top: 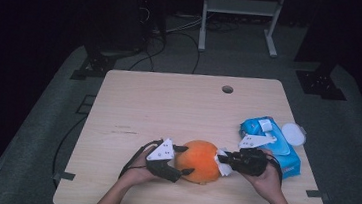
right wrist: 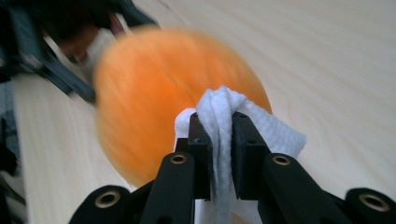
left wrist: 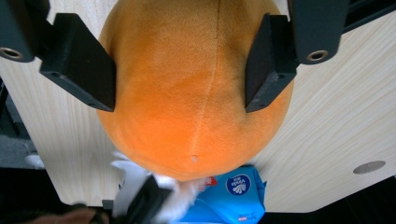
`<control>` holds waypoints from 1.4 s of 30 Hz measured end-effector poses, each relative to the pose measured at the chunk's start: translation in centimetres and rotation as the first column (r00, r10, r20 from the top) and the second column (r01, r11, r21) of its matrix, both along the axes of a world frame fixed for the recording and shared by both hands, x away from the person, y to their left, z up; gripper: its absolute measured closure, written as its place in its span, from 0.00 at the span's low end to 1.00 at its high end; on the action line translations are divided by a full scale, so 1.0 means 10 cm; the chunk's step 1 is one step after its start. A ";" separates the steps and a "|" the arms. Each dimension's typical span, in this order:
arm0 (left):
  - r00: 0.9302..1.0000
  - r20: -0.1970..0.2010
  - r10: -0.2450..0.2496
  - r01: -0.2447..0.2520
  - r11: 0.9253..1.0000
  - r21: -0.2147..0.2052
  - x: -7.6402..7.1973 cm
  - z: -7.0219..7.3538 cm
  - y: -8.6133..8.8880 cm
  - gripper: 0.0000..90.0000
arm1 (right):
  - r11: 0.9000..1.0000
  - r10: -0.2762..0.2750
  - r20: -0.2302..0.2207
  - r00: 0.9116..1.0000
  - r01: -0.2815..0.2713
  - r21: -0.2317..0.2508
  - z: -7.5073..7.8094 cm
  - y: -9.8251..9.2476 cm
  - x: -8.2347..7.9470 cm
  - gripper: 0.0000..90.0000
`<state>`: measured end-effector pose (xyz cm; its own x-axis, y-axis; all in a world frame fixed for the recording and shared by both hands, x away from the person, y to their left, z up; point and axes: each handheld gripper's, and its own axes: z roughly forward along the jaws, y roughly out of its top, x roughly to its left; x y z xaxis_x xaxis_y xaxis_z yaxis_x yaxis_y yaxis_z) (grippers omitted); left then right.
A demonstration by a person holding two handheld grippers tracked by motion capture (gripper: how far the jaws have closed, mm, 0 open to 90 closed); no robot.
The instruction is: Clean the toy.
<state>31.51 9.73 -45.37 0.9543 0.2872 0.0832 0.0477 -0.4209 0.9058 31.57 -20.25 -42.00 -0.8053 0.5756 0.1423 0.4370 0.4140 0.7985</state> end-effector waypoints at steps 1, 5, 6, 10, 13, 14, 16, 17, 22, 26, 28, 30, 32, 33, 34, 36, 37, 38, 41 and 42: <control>1.000 -0.001 -0.003 0.003 1.000 0.001 0.00 0.00 0.00 0.32 | 1.000 0.013 0.015 1.000 -0.014 0.021 0.06 0.03 0.00 0.88; 1.000 -0.001 -0.010 0.010 1.000 -0.004 -0.01 0.00 0.01 0.33 | 0.999 0.050 0.051 0.997 -0.051 0.002 0.14 0.23 0.00 0.88; 1.000 -0.003 -0.015 0.015 1.000 -0.013 0.00 0.01 0.02 0.32 | 0.998 0.056 0.048 0.997 -0.055 -0.014 0.10 0.25 0.01 0.88; 0.999 -0.033 0.015 -0.017 0.998 -0.055 0.05 0.07 0.07 0.24 | 0.998 0.056 0.013 0.998 -0.056 -0.007 0.01 0.18 0.00 0.88; 0.999 -0.042 0.008 -0.009 0.999 -0.038 0.04 0.02 0.03 0.28 | 0.998 0.056 0.009 0.998 -0.056 -0.014 0.00 0.12 -0.02 0.88; 0.999 -0.035 0.004 -0.005 1.000 -0.027 0.03 0.03 0.02 0.31 | 0.998 0.056 0.010 0.998 -0.056 -0.021 0.01 0.12 -0.03 0.88; 1.000 -0.004 0.001 -0.001 1.000 0.000 -0.01 0.05 -0.01 0.34 | 0.998 0.058 0.029 0.998 -0.057 -0.024 0.07 0.14 -0.05 0.88; 1.000 0.006 -0.006 0.006 1.000 0.003 -0.03 0.06 -0.02 0.35 | 0.998 0.068 0.040 0.997 -0.067 -0.017 0.11 0.16 -0.07 0.88; 0.999 0.022 -0.025 0.025 1.000 0.017 -0.06 0.06 -0.03 0.35 | 0.992 0.127 0.093 0.987 -0.125 -0.035 0.21 0.35 -0.14 0.88; 1.000 -0.002 -0.023 0.023 1.000 -0.015 -0.02 0.04 0.01 0.31 | 0.993 0.119 0.041 0.992 -0.119 -0.007 0.08 0.21 -0.10 0.88; 1.000 0.004 -0.022 0.022 1.000 -0.008 -0.03 0.04 -0.02 0.32 | 0.994 0.112 0.043 0.993 -0.111 -0.022 0.09 0.17 -0.10 0.88; 1.000 0.010 -0.022 0.022 1.000 0.005 -0.04 0.05 -0.04 0.34 | 0.994 0.108 0.059 0.992 -0.107 -0.029 0.14 0.18 -0.13 0.88; 1.000 0.016 -0.026 0.026 1.000 0.010 -0.06 0.05 -0.06 0.34 | 0.992 0.127 0.089 0.988 -0.124 -0.037 0.21 0.28 -0.17 0.88; 0.999 0.016 -0.029 0.028 1.000 0.013 -0.06 0.05 -0.06 0.35 | 0.989 0.144 0.101 0.984 -0.141 -0.038 0.25 0.35 -0.18 0.88; 0.999 0.016 -0.029 0.029 0.999 0.016 -0.06 0.05 -0.06 0.35 | 0.986 0.160 0.113 0.981 -0.155 -0.054 0.27 0.43 -0.18 0.88; 1.000 0.006 -0.025 0.025 1.000 0.018 -0.06 0.04 -0.03 0.35 | 0.982 0.176 0.124 0.977 -0.165 -0.093 0.29 0.55 -0.17 0.88; 1.000 0.001 -0.026 0.026 1.000 0.015 -0.05 0.02 -0.01 0.35 | 0.980 0.179 0.121 0.976 -0.167 -0.105 0.27 0.57 -0.15 0.88; 1.000 -0.005 -0.029 0.029 1.000 0.009 -0.04 0.01 0.01 0.35 | 0.979 0.181 0.115 0.977 -0.169 -0.110 0.24 0.57 -0.14 0.88; 0.999 -0.018 -0.030 0.030 1.000 -0.011 -0.01 -0.01 0.03 0.34 | 0.981 0.174 0.091 0.981 -0.164 -0.107 0.17 0.47 -0.12 0.88; 1.000 -0.016 -0.027 0.027 1.000 -0.010 -0.01 -0.01 0.02 0.33 | 0.982 0.167 0.085 0.982 -0.157 -0.108 0.17 0.43 -0.12 0.88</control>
<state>31.39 9.95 -45.45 0.9628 0.2623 0.0646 0.0516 -0.4132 0.9092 30.40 -15.93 -40.26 -0.8960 0.4439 0.0105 0.2833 0.5534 0.7833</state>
